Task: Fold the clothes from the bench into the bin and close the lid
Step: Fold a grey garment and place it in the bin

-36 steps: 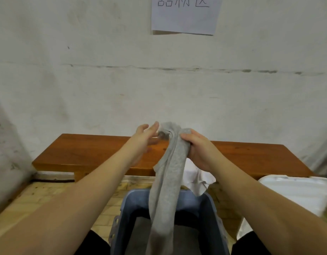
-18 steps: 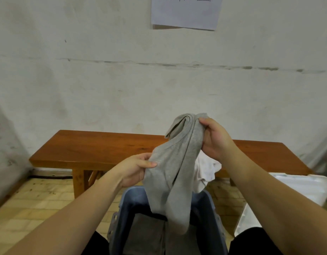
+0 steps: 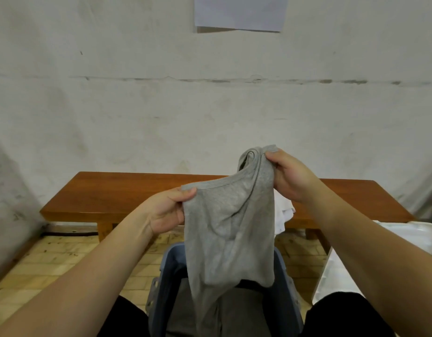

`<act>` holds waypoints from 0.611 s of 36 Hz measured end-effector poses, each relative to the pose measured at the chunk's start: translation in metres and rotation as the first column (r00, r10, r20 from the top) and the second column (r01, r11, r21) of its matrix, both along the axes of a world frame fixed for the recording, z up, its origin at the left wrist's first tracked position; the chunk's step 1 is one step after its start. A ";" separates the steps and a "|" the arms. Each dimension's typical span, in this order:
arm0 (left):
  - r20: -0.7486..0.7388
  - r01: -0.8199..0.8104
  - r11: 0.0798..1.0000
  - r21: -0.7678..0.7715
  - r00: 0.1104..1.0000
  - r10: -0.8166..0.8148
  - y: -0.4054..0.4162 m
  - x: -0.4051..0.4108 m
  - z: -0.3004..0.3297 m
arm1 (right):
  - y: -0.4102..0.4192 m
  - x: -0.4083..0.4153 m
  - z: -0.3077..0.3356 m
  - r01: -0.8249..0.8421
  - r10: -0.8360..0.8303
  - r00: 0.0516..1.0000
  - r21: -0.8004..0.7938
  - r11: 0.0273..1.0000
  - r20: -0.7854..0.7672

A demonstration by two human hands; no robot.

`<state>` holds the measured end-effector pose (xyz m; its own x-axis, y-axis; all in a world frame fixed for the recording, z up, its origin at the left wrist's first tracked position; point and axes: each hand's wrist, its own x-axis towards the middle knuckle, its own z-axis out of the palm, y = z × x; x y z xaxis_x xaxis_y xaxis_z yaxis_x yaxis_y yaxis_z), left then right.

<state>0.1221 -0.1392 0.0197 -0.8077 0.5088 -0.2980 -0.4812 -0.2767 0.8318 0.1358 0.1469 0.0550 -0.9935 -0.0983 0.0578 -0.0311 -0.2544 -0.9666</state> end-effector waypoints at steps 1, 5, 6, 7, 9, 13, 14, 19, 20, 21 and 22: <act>-0.031 -0.021 0.999 -0.042 0.999 0.019 -0.001 0.000 0.003 | 0.003 0.000 0.000 -0.004 0.004 1.000 0.041 0.999 0.002; -0.157 -0.193 0.961 -0.199 0.974 0.163 -0.011 -0.002 0.017 | 0.029 0.000 -0.006 0.007 -0.050 0.991 0.327 0.945 0.123; -0.172 -0.235 0.950 -0.207 0.964 0.202 -0.016 -0.004 0.020 | 0.038 0.000 -0.009 -0.005 -0.062 0.985 0.387 0.922 0.161; -0.188 -0.274 0.939 -0.209 0.953 0.237 -0.022 -0.007 0.022 | 0.046 0.000 -0.012 -0.012 -0.076 0.979 0.422 0.907 0.192; -0.223 -0.363 0.905 -0.220 0.922 0.316 -0.036 -0.013 0.025 | 0.060 0.001 -0.017 0.033 -0.142 0.968 0.455 0.890 0.206; -0.188 -0.473 0.858 -0.199 0.878 0.440 -0.056 -0.019 0.030 | 0.080 0.009 -0.022 0.159 -0.283 0.947 0.543 0.824 0.152; -0.175 -0.479 0.858 -0.188 0.875 0.451 -0.059 -0.019 0.031 | 0.084 0.011 -0.024 0.175 -0.307 0.941 0.576 0.799 0.140; -0.225 -0.527 0.829 -0.188 0.844 0.486 -0.077 -0.024 0.029 | 0.092 0.014 -0.033 0.268 -0.410 0.907 0.626 0.733 0.092; -0.258 -0.544 0.811 -0.213 0.832 0.491 -0.081 -0.025 0.028 | 0.091 0.015 -0.032 0.293 -0.432 0.898 0.621 0.727 0.082; -0.307 -0.565 0.786 -0.252 0.817 0.489 -0.086 -0.027 0.027 | 0.090 0.015 -0.032 0.314 -0.448 0.892 0.626 0.714 0.063; -0.367 -0.580 0.757 -0.301 0.803 0.469 -0.090 -0.028 0.027 | 0.088 0.015 -0.030 0.330 -0.459 0.887 0.639 0.695 0.041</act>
